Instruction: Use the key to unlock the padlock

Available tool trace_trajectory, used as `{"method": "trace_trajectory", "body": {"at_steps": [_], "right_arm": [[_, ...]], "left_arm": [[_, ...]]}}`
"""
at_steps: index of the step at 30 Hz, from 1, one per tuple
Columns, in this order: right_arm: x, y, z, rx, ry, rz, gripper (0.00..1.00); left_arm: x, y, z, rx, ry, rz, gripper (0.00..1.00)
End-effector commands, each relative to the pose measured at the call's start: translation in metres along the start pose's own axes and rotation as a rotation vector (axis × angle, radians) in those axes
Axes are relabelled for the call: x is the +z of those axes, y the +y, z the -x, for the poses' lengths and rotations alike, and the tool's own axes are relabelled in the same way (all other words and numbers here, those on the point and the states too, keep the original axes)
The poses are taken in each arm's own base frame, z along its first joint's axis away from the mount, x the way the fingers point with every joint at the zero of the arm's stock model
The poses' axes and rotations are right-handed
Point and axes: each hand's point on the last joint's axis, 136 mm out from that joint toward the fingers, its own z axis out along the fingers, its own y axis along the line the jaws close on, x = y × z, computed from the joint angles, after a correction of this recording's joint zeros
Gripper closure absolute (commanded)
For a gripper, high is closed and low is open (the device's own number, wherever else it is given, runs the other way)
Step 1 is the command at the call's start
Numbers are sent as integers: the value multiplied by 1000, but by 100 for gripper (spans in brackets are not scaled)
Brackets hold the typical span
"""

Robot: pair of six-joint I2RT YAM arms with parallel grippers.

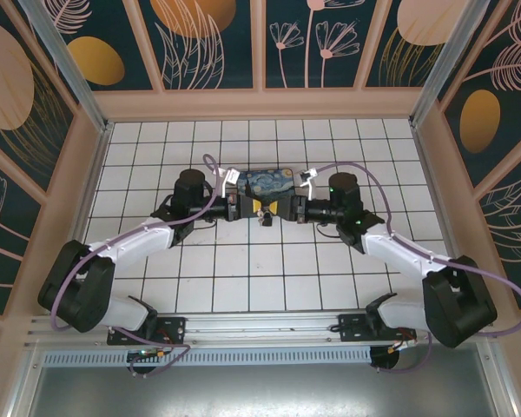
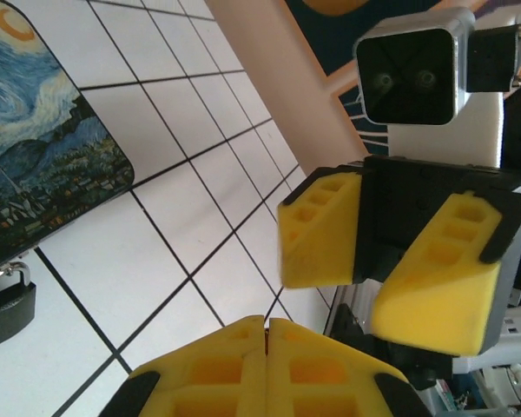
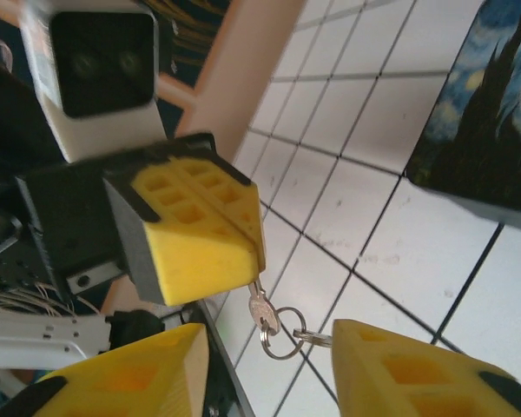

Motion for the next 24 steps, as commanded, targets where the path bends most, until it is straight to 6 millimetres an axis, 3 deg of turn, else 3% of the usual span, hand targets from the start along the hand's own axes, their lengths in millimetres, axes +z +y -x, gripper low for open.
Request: {"method": "trace_trajectory", "body": {"at_steps": [1,6,10,24], "right_arm": [[-5,22,21,-1,-127,81,51],[-6,31,37,42,-253,154,46],[9,38,37,45,-233,184,46],[16,46,35,74,-242,258,60]], "left_arm": [[-9,-23,23,6,-124,-77,100],[-15,-35,35,-41,-214,-157,100],[-17,-35,40,-64,-251,-171,100],[-20,-34,46,-124,-320,-216,100]]}}
